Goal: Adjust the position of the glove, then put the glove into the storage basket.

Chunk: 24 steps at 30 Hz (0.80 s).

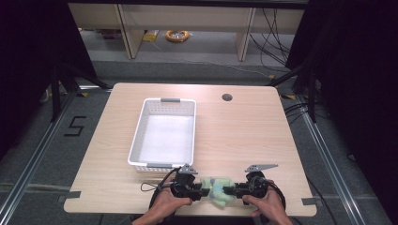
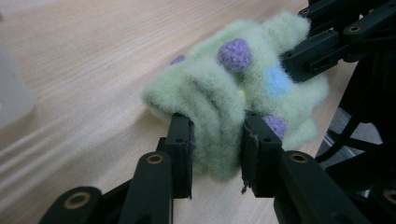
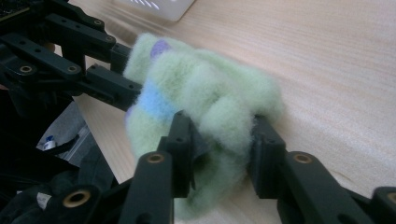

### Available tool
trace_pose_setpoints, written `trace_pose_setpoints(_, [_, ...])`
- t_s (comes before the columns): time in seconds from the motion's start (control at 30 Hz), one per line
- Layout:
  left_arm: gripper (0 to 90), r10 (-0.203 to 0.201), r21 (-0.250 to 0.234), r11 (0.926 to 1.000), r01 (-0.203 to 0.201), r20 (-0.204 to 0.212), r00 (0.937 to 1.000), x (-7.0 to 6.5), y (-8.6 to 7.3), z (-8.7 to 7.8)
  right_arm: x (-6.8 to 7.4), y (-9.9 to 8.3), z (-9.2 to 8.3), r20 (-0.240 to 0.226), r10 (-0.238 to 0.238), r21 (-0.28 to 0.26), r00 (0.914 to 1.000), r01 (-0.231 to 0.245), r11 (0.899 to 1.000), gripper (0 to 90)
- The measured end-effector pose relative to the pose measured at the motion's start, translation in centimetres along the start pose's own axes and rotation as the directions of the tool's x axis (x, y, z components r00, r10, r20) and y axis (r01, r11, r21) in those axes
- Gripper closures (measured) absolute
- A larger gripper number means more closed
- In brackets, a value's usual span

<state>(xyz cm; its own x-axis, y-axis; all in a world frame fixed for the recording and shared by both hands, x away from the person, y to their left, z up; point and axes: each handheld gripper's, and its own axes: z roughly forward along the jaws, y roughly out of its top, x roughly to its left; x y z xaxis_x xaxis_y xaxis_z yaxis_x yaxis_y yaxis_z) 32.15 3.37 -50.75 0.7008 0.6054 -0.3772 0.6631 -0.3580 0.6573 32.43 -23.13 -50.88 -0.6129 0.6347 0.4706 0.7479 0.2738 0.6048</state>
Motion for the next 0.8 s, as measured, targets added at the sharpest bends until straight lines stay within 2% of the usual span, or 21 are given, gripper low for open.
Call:
trace_pose_setpoints(0.03, [69.3, 0.013, -0.001, 0.9999, -0.013, -0.009, 0.9999, -0.1, 0.0, 0.0, 0.1, 0.0, 0.0, -0.003, -0.007, -0.001, 1.0, 0.007, 1.0, 69.2])
trace_pose_setpoints(0.17, [71.0, 0.01, -0.016, 0.9998, -0.01, -0.015, 0.9998, -0.2, -0.1, -0.2, 0.3, -0.2, -0.1, -0.011, -0.009, -0.02, 0.9999, 0.008, 1.0, 71.5])
trace_pose_setpoints(0.27, [71.1, -0.002, -0.018, 0.9998, 0.002, 0.004, 1.0, -0.1, -0.1, -0.3, 0.5, -0.1, -0.2, -0.002, -0.023, -0.03, 0.9997, 0.022, 0.999, 72.4])
trace_pose_setpoints(0.33, [71.2, -0.002, -0.025, 0.9997, 0.002, -0.007, 1.0, -0.2, 0.0, -0.4, 0.6, -0.1, -0.4, -0.006, -0.027, -0.04, 0.9996, 0.026, 0.999, 72.9])
trace_pose_setpoints(0.37, [71.2, 0.005, -0.016, 0.9999, -0.005, 0.004, 1.0, -0.1, 0.0, -0.6, 0.8, -0.1, -0.4, -0.011, -0.01, -0.039, 0.9999, 0.01, 0.999, 73.0])
trace_pose_setpoints(0.4, [71.2, 0.009, -0.024, 0.9997, -0.009, 0.003, 1.0, -0.1, 0.0, -0.6, 0.8, 0.0, -0.5, 0.005, -0.041, -0.046, 0.9991, 0.042, 0.998, 73.2])
trace_pose_setpoints(0.43, [71.1, 0.005, -0.034, 0.9994, -0.005, 0.002, 1.0, -0.2, 0.1, -0.7, 0.9, 0.0, -0.6, -0.008, -0.031, -0.05, 0.9995, 0.031, 0.998, 73.3])
trace_pose_setpoints(0.47, [71.2, 0.014, -0.023, 0.9996, -0.014, 0.01, 0.9999, -0.1, 0.1, -0.9, 1.3, 0.0, -0.7, -0.014, 0.007, -0.038, 0.9999, -0.007, 0.999, 73.3])
trace_pose_setpoints(0.5, [71.1, 0.012, -0.029, 0.9995, -0.012, 0.012, 0.9998, -0.2, 0.2, -1.1, 1.3, 0.1, -0.7, -0.022, -0.006, -0.05, 0.9997, 0.005, 0.999, 73.4])
trace_pose_setpoints(0.53, [71.1, 0.013, -0.032, 0.9994, -0.012, 0.01, 0.9999, -0.2, 0.2, -1.2, 1.2, 0.2, -0.9, -0.011, -0.04, -0.06, 0.9992, 0.039, 0.997, 73.5])
trace_pose_setpoints(0.57, [71.1, 0.009, -0.033, 0.9994, -0.009, 0.012, 0.9999, -0.3, 0.2, -1.3, 1.4, 0.2, -1.0, -0.029, -0.025, -0.061, 0.9993, 0.023, 0.998, 73.5])
trace_pose_setpoints(0.6, [71.0, 0.007, -0.042, 0.9991, -0.006, 0.016, 0.9998, -0.4, 0.2, -1.3, 1.4, 0.3, -1.1, -0.01, -0.054, -0.063, 0.9985, 0.053, 0.997, 73.6])
trace_pose_setpoints(0.63, [71.0, 0.023, -0.033, 0.9992, -0.022, 0.017, 0.9996, -0.4, 0.2, -1.5, 1.5, 0.3, -1.2, -0.012, -0.048, -0.062, 0.9988, 0.047, 0.997, 73.6])
trace_pose_setpoints(0.67, [71.0, 0.024, -0.032, 0.9992, -0.024, 0.008, 0.9997, -0.6, 0.2, -1.6, 1.6, 0.3, -1.2, -0.026, -0.054, -0.071, 0.9982, 0.052, 0.996, 73.6])
trace_pose_setpoints(0.7, [70.9, 0.026, -0.033, 0.9991, -0.025, 0.022, 0.9994, -0.6, 0.2, -1.7, 1.7, 0.3, -1.3, -0.033, -0.052, -0.068, 0.9981, 0.05, 0.996, 73.7])
trace_pose_setpoints(0.73, [70.9, 0.021, -0.042, 0.9989, -0.02, 0.022, 0.9995, -0.7, 0.2, -1.8, 1.9, 0.3, -1.4, -0.024, -0.055, -0.064, 0.9982, 0.054, 0.996, 73.7])
trace_pose_setpoints(0.8, [70.8, 0.036, -0.043, 0.9985, -0.035, 0.024, 0.9991, -0.9, 0.2, -2.1, 2.1, 0.3, -1.7, -0.035, -0.063, -0.074, 0.9974, 0.06, 0.995, 73.7])
